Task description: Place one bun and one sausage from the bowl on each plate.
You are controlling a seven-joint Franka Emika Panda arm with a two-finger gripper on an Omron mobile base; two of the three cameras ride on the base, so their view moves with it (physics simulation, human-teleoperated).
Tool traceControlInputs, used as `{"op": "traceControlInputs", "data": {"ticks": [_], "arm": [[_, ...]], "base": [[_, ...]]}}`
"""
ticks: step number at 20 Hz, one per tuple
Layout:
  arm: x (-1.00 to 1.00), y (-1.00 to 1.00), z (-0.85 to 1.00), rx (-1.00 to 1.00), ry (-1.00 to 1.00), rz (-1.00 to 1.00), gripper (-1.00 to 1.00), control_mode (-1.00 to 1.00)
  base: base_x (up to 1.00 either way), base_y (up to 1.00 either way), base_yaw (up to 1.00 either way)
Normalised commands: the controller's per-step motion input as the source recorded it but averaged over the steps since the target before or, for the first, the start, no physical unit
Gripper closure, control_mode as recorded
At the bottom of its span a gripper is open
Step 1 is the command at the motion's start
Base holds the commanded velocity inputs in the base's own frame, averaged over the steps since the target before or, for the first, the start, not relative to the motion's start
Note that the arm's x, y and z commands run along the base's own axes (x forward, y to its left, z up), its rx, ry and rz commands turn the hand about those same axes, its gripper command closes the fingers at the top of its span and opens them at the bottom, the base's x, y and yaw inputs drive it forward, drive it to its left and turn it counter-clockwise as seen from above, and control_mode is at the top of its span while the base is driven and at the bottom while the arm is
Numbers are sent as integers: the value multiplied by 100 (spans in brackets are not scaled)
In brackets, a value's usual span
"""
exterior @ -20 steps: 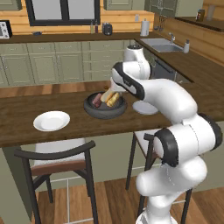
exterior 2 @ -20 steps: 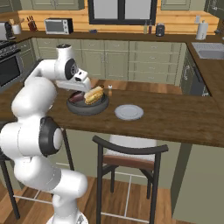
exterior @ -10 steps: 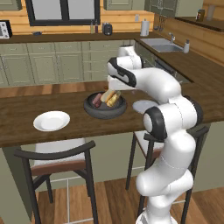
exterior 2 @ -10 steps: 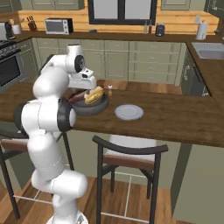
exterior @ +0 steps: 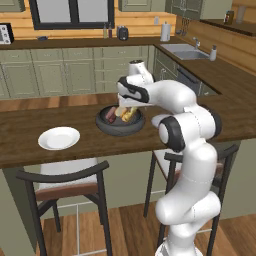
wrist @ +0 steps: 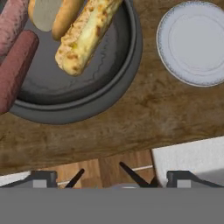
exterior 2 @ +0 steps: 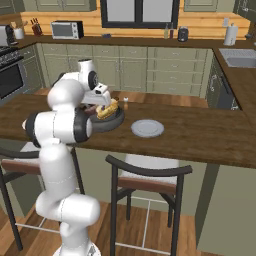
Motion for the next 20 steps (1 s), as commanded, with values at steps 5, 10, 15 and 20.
{"op": "traceControlInputs", "data": {"ticks": [5, 10, 15, 20], "arm": [[29, 2, -47, 0, -3, -3, -100, -100], [45, 5, -25, 0, -12, -5, -100, -100], [35, 6, -25, 0, -3, -6, -100, -100], [37, 2, -16, 0, -1, -8, -100, -100]], "base": [[0, 0, 0], [0, 0, 0], [0, 0, 0], [0, 0, 0]]}}
